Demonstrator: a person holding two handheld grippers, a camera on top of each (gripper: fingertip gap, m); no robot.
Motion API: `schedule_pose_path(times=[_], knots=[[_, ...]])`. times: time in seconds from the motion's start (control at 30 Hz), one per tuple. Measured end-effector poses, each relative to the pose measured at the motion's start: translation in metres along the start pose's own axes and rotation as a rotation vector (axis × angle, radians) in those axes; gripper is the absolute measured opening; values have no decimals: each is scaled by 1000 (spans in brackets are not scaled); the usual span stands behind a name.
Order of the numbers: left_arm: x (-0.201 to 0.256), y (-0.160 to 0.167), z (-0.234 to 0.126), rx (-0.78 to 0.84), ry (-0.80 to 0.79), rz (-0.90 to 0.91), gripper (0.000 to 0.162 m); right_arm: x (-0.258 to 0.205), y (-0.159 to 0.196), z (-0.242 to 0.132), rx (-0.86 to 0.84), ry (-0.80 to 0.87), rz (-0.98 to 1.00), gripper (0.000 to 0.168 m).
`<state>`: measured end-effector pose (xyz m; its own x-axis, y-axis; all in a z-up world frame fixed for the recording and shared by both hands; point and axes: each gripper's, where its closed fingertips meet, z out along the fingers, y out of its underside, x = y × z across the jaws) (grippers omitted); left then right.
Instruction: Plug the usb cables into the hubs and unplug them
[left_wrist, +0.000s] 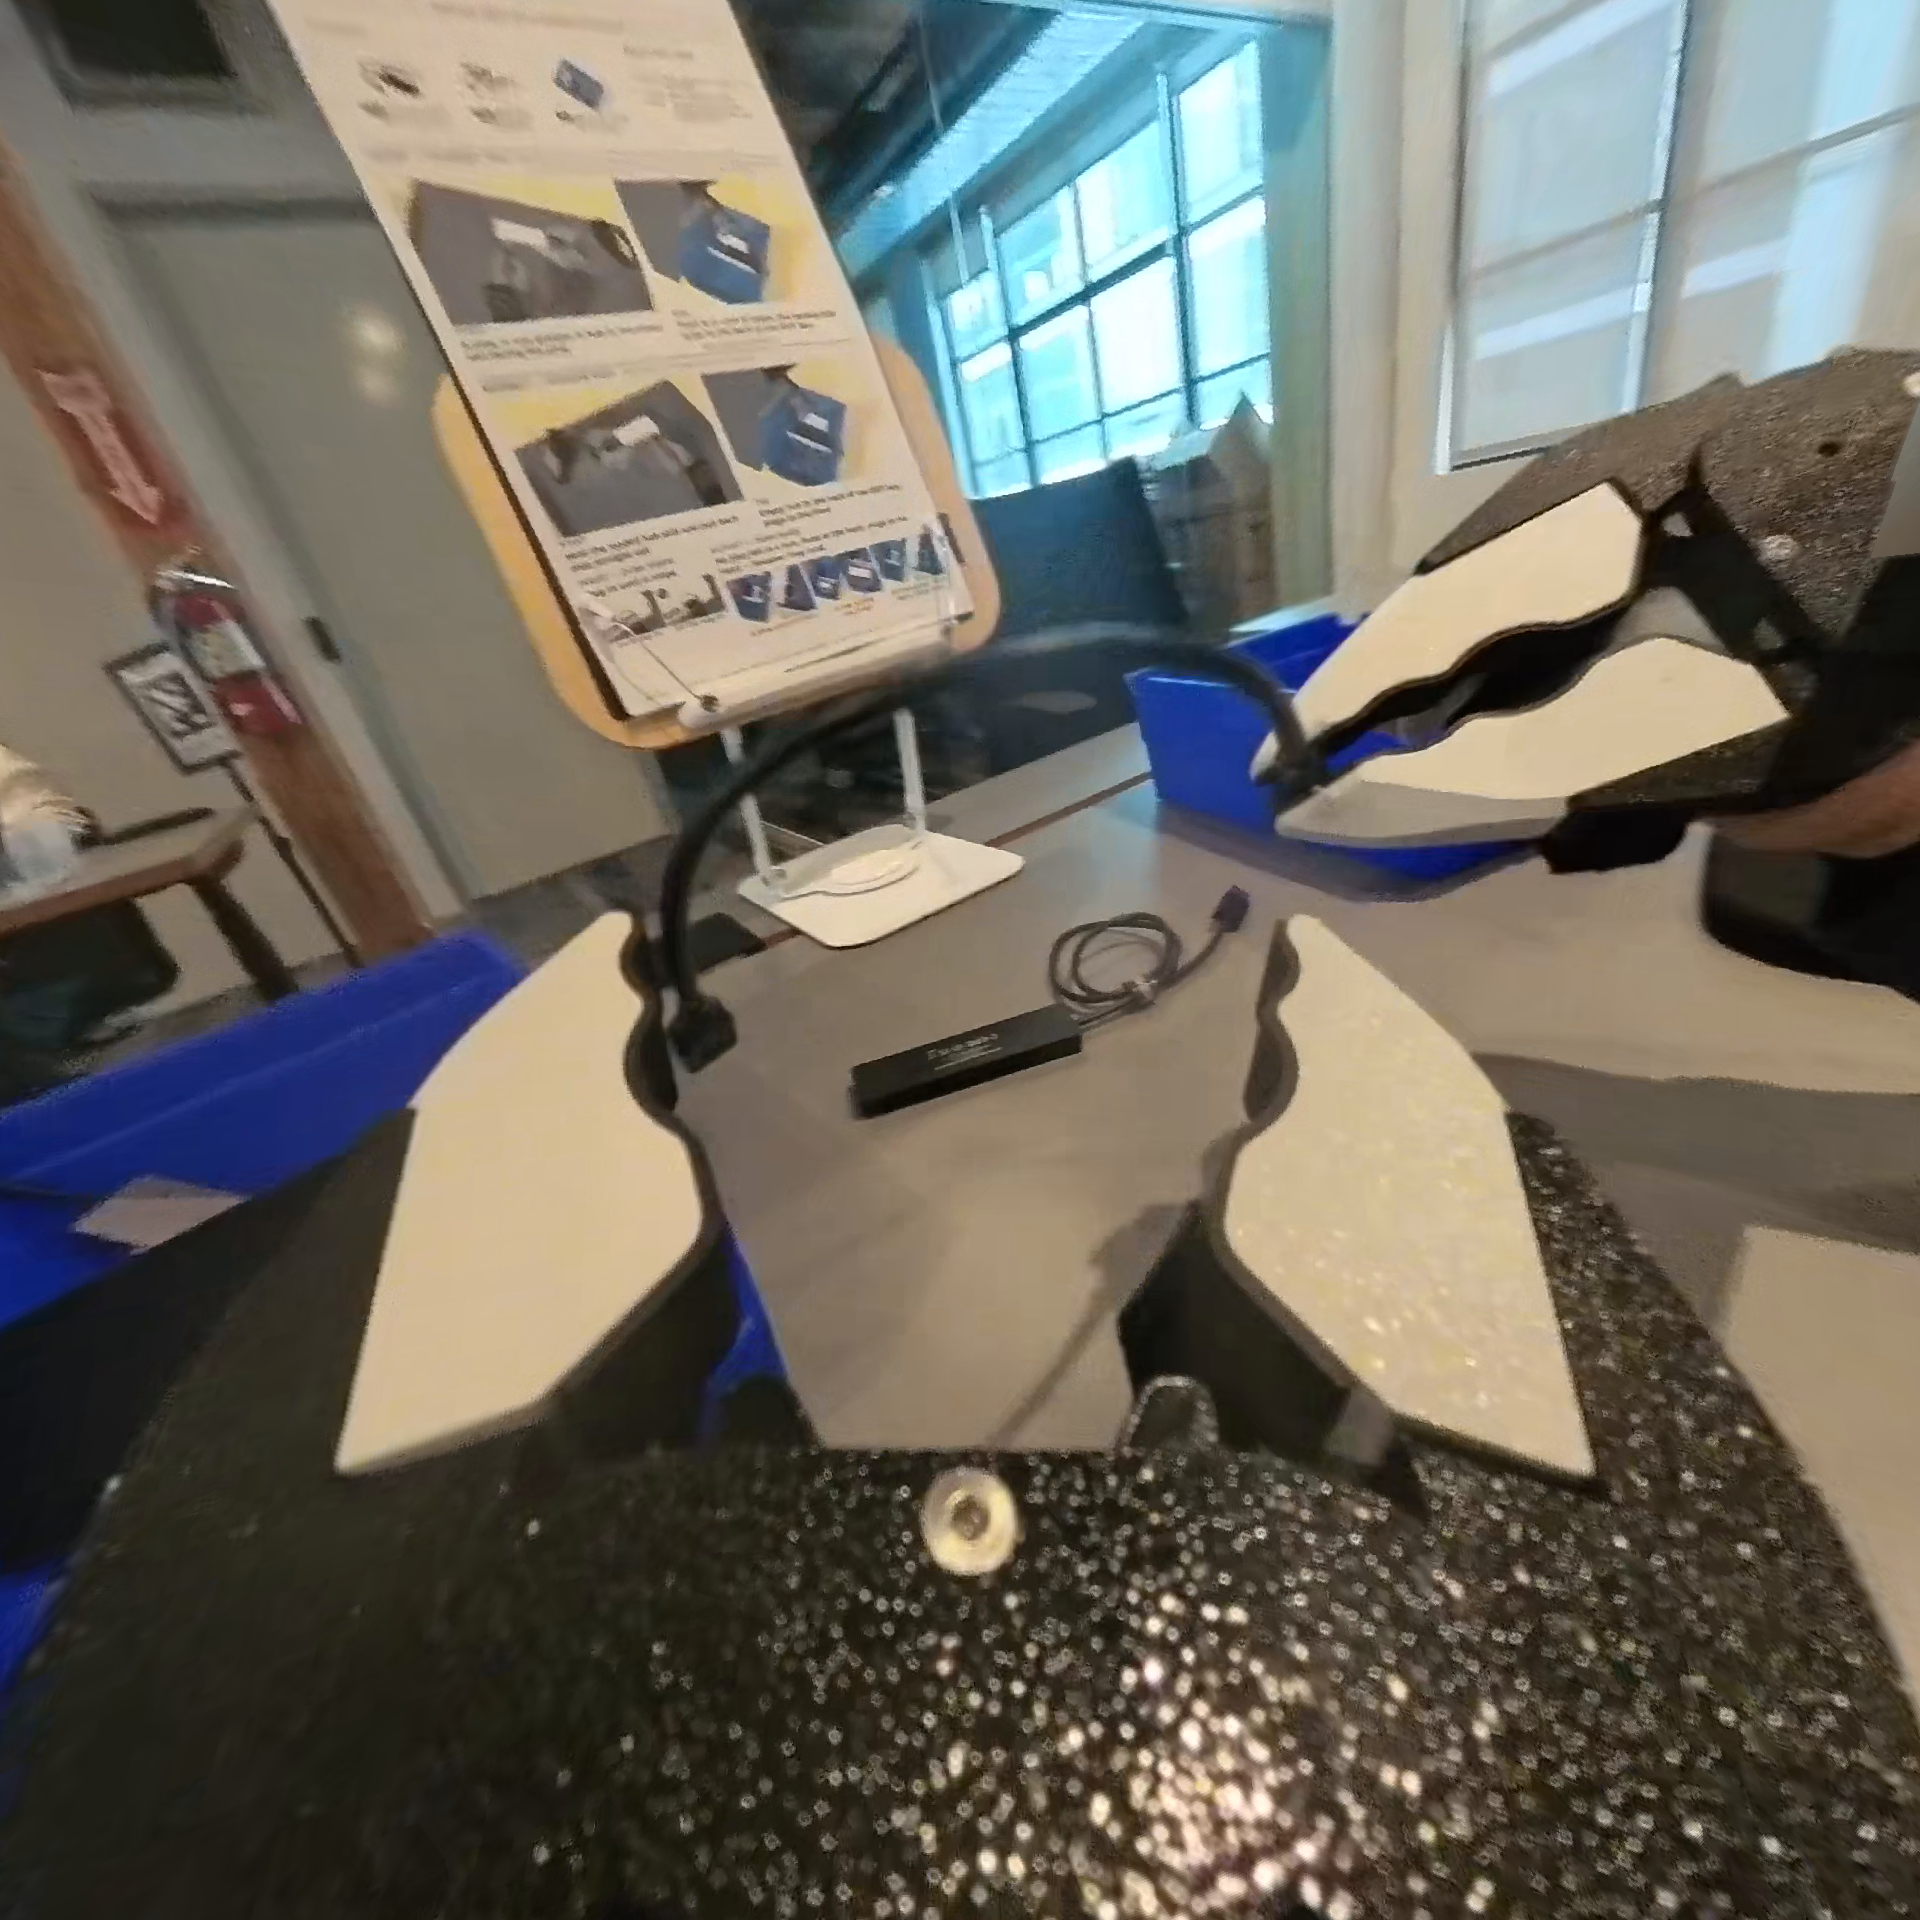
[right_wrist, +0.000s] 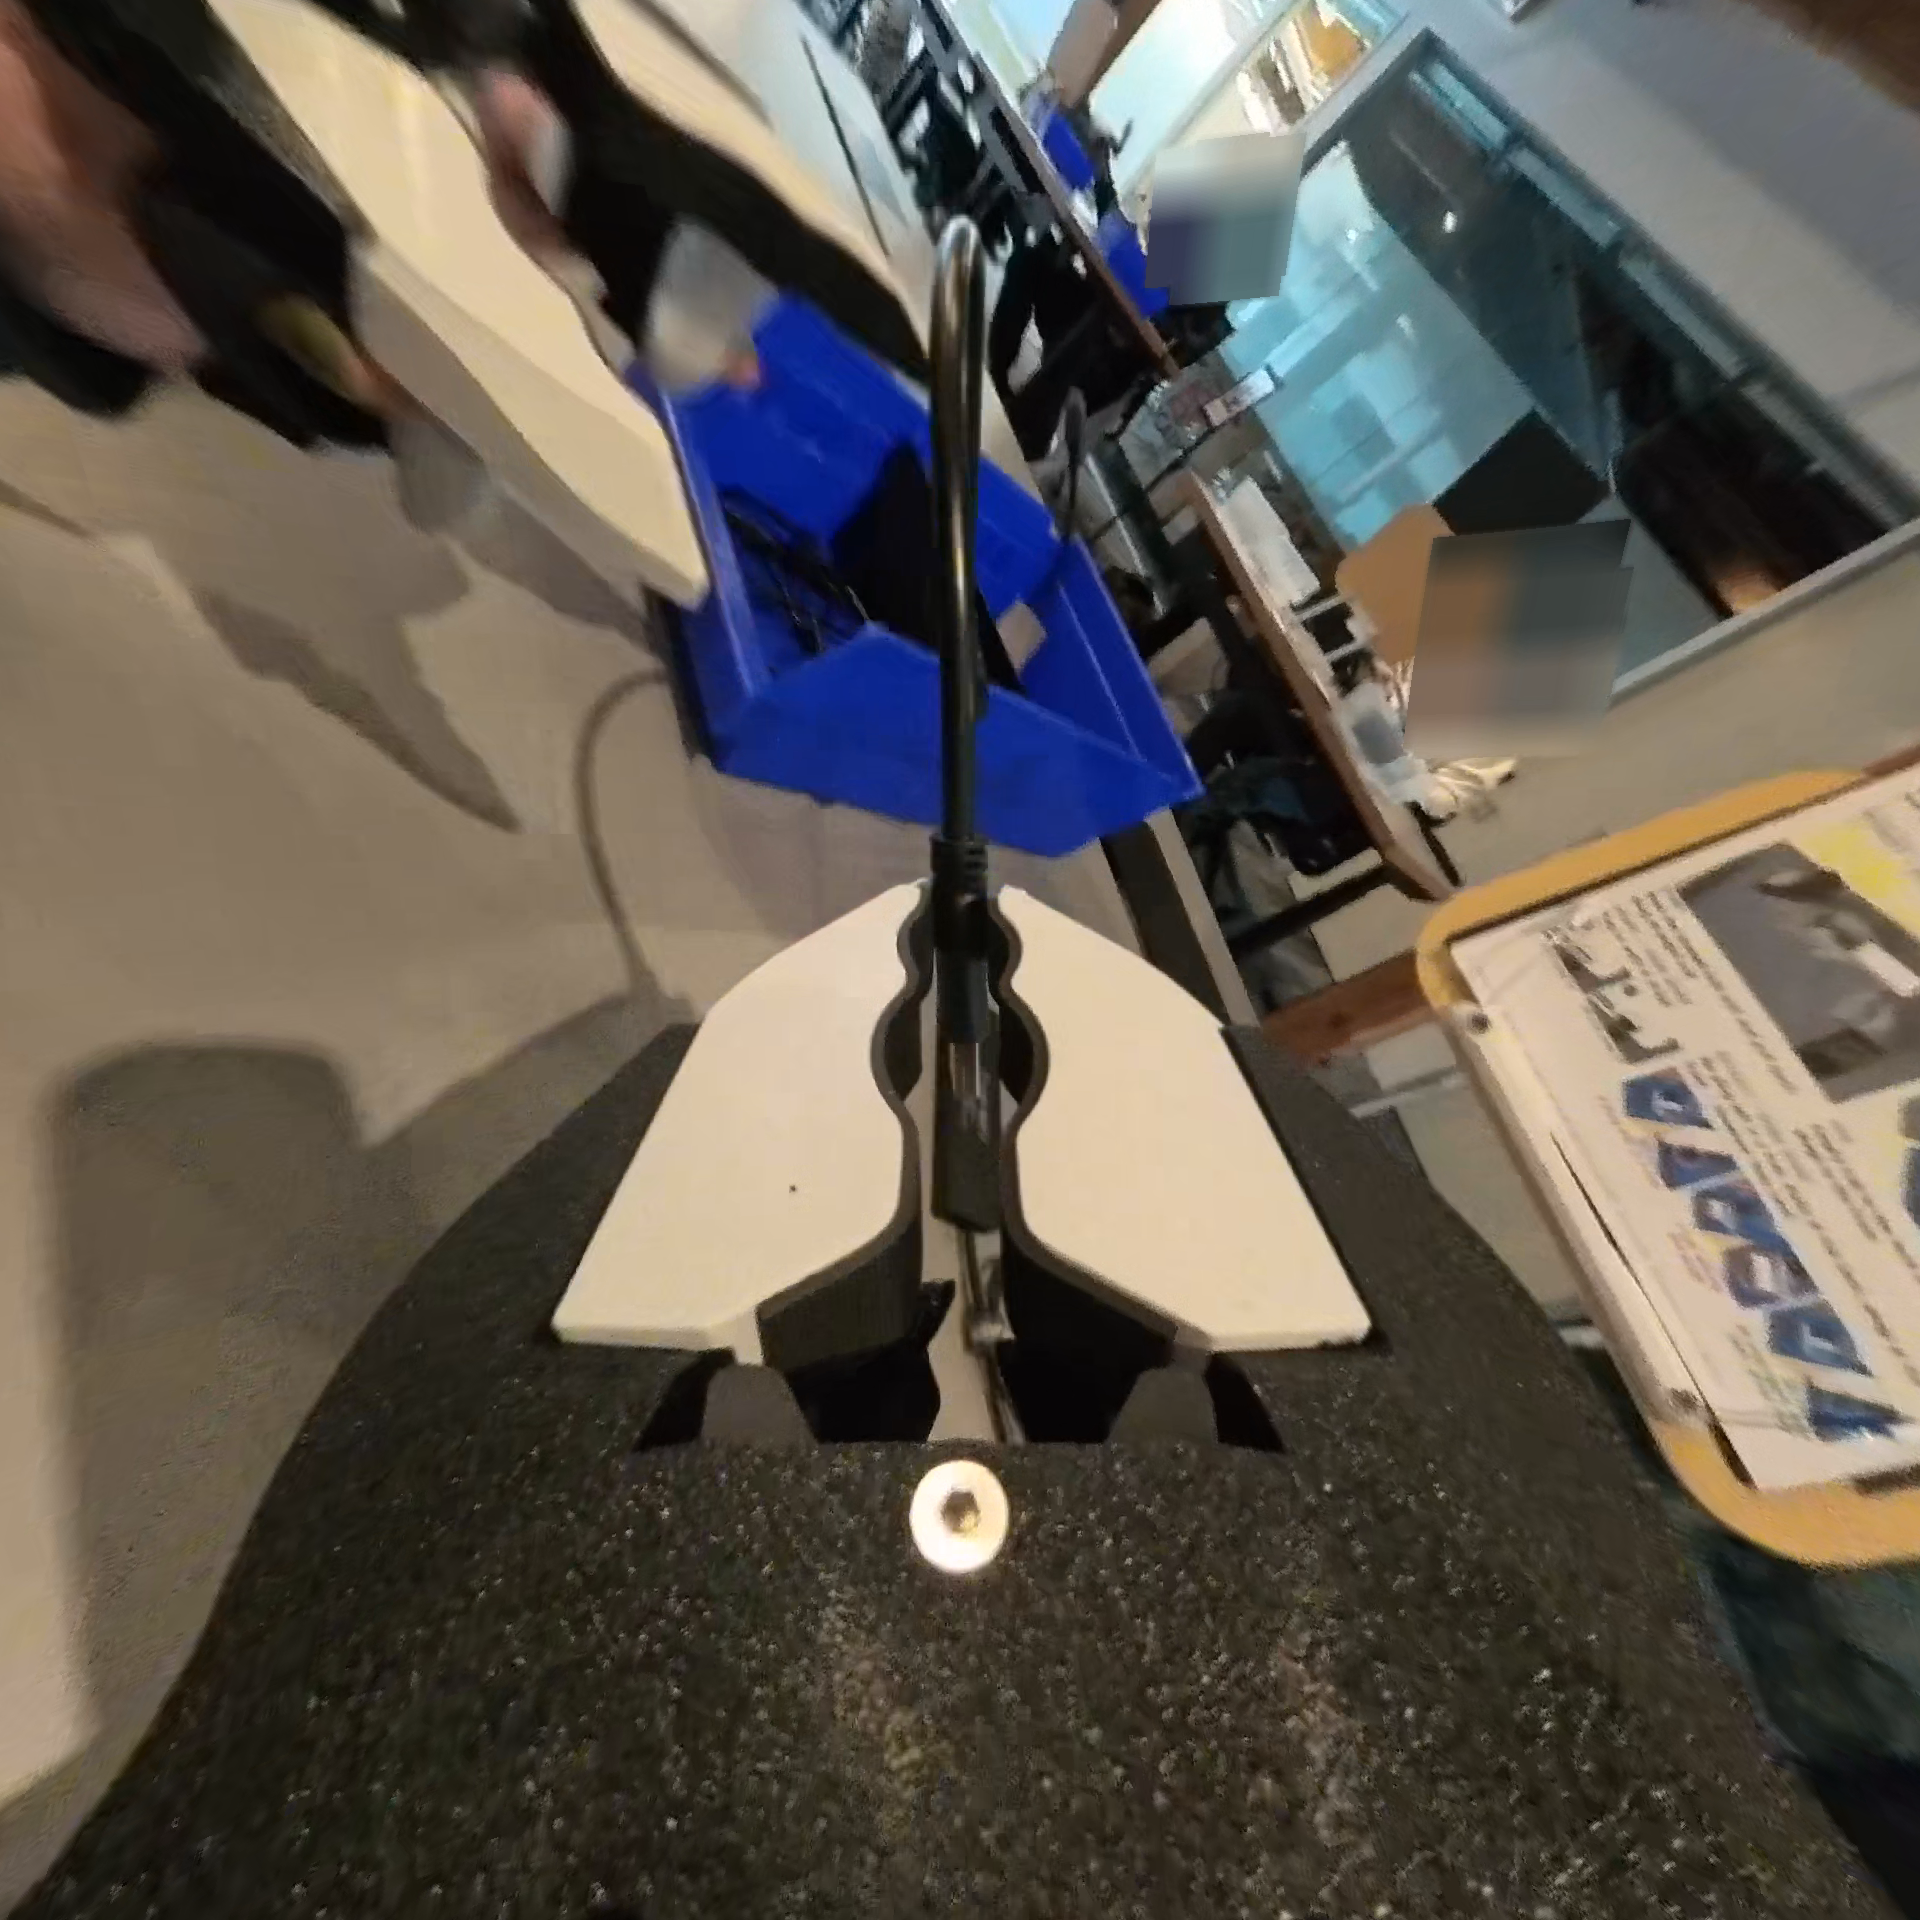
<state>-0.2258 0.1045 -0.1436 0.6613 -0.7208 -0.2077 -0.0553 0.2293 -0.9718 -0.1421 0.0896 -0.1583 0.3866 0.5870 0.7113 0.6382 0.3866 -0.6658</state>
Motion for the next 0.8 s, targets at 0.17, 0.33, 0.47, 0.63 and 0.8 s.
schedule_pose_path(times=[0.17,0.33,0.47,0.63,0.8], knots=[[8,9,-16,-25,-70,61,104,7,42,-1,-134,77,-100,9],[19,10,-5,-13,-29,163,93,5,59,1,-162,94,-121,9],[55,24,38,-107,190,275,86,-4,61,5,-163,100,-229,9],[82,60,79,-222,400,530,62,-18,68,10,-165,33,-280,9],[98,81,85,-187,548,589,31,-27,76,14,-166,-54,-227,9]])
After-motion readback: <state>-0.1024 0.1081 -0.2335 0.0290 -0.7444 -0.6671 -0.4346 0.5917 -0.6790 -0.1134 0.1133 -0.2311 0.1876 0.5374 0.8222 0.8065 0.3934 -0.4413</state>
